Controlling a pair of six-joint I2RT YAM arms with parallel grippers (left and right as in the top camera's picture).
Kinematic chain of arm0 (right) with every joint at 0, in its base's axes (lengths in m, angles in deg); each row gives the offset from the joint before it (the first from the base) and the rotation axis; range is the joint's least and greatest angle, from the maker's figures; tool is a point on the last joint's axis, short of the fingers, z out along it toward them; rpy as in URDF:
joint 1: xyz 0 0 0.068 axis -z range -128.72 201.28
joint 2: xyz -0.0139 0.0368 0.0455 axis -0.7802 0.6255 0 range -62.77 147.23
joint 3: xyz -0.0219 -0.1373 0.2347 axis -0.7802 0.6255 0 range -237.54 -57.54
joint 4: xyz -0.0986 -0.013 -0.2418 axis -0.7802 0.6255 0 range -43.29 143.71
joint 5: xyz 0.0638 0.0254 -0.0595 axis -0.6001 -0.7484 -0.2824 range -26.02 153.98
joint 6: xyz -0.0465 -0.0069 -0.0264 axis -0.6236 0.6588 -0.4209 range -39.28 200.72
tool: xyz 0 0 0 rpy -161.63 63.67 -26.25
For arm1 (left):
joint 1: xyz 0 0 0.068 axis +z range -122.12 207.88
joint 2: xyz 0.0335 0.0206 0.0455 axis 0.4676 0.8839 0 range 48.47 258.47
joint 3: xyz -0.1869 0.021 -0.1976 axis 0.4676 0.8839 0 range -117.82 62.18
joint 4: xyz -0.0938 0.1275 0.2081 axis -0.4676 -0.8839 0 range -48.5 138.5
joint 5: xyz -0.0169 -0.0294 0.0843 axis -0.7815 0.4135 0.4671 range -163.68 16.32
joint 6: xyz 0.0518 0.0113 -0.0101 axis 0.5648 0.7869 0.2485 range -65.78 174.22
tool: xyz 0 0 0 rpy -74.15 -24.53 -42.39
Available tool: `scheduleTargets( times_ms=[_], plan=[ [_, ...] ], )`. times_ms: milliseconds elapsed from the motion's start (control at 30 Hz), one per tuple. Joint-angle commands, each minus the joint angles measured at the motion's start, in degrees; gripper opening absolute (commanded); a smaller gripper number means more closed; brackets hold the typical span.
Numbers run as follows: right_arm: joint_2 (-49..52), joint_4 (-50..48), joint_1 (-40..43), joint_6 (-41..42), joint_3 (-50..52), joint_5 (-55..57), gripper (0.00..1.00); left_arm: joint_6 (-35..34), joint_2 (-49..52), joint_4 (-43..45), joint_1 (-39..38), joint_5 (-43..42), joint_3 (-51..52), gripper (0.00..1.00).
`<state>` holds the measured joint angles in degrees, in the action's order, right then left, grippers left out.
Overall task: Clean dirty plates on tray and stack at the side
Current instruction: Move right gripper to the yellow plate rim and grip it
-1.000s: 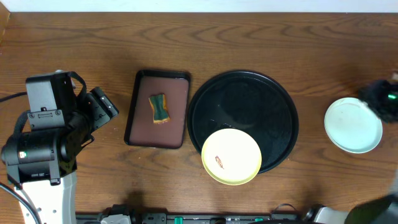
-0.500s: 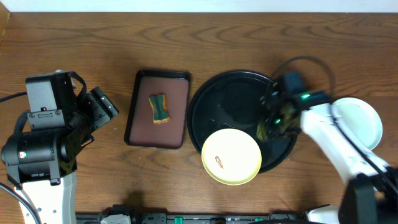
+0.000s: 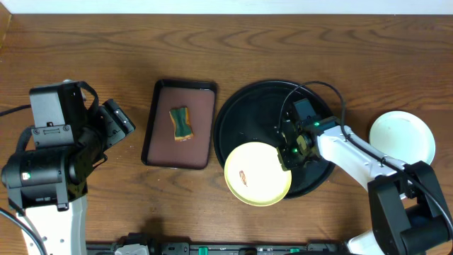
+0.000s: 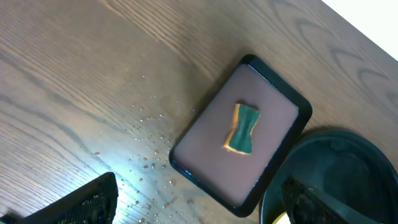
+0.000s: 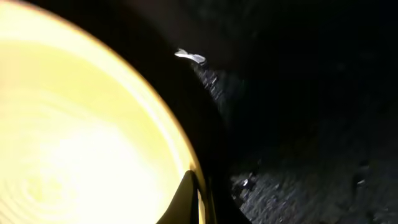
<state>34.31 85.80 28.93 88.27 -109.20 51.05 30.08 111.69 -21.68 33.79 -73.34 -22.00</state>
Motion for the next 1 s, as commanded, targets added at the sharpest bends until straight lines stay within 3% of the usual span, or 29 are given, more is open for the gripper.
scheduleTargets(
  times_ms=[0, 167, 367, 567, 700, 800, 967],
  plan=[
    [0.4, -1.7, 3.4, 8.1, -1.2, 12.0, 0.01, 0.1, 0.1, -0.1, 0.3, 0.3, -0.6, 0.85],
    [0.2, -5.3, 7.0, 13.3, -3.6, 12.7, 0.01, 0.1, 0.1, -0.1, 0.3, 0.3, -0.6, 0.85],
    [0.4, -12.6, 7.7, 13.2, -3.6, 16.1, 0.01, 0.1, 0.1, -0.1, 0.3, 0.3, -0.6, 0.85],
    [0.4, -12.7, 7.5, 2.1, -3.3, 15.9, 0.01, -1.6, 0.3, -0.1, 0.3, -1.5, -0.6, 0.85],
    [0.4, -12.9, 7.5, -2.0, -2.8, 15.8, 0.01, -2.4, 2.0, -0.1, -1.0, -1.9, 0.1, 0.8],
    [0.4, -13.1, 7.0, -3.9, -2.8, 14.3, 0.01, -7.6, 4.9, 1.2, -3.4, -2.0, 3.3, 0.81],
    [0.4, -13.1, 6.9, -4.0, -2.8, 14.1, 0.01, -1.0, 12.8, 9.2, -9.5, -4.9, 9.5, 0.77]
  ],
)
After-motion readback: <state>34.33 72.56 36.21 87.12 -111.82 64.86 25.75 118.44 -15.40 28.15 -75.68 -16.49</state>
